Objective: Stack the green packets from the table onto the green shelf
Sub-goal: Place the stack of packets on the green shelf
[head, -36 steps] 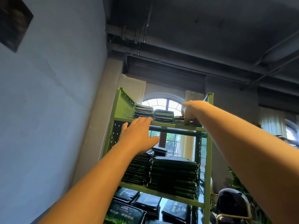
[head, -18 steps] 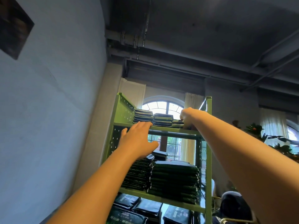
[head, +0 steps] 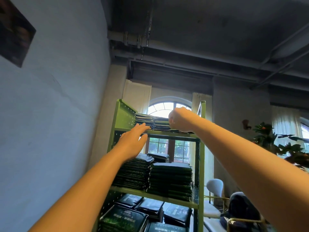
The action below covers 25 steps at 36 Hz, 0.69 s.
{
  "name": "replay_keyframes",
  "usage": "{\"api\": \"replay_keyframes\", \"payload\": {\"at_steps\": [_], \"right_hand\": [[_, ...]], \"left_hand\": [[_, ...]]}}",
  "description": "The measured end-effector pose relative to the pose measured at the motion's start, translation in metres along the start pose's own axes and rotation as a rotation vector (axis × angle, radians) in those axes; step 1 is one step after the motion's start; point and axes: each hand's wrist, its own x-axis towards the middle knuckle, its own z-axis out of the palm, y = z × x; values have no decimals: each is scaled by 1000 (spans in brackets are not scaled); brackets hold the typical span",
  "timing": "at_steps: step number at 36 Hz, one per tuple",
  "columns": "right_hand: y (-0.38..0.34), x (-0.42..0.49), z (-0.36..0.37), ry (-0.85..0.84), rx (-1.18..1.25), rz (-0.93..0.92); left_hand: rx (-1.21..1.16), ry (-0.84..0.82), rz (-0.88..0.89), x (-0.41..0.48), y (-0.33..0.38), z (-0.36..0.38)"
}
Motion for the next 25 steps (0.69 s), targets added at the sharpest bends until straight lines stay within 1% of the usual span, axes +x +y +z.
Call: {"api": "replay_keyframes", "payload": {"at_steps": [2,4,9,13,15,18,25], "right_hand": [[-9,-11,-4,27,104,-48],[-18,-24,-11,21,166,-96],[-32,-65,-14,-137,259,-121],[-43,-109,0,-241,347,-146],[-48,-130,8,-276,362,-168],[-56,-161,20,-364,386,-194],[-73,-215,43,-554,272,-279]], "left_hand": [[-17,61,23,-11,6,1],[-22,77,43,-22,13,1],[-74,-80,3,-53,22,-2],[-169,-144,-26,-90,30,-2],[-174,-183,-32,-105,34,-2],[-151,-309,-82,-132,33,4],[-127,-538,-206,-181,11,22]]}}
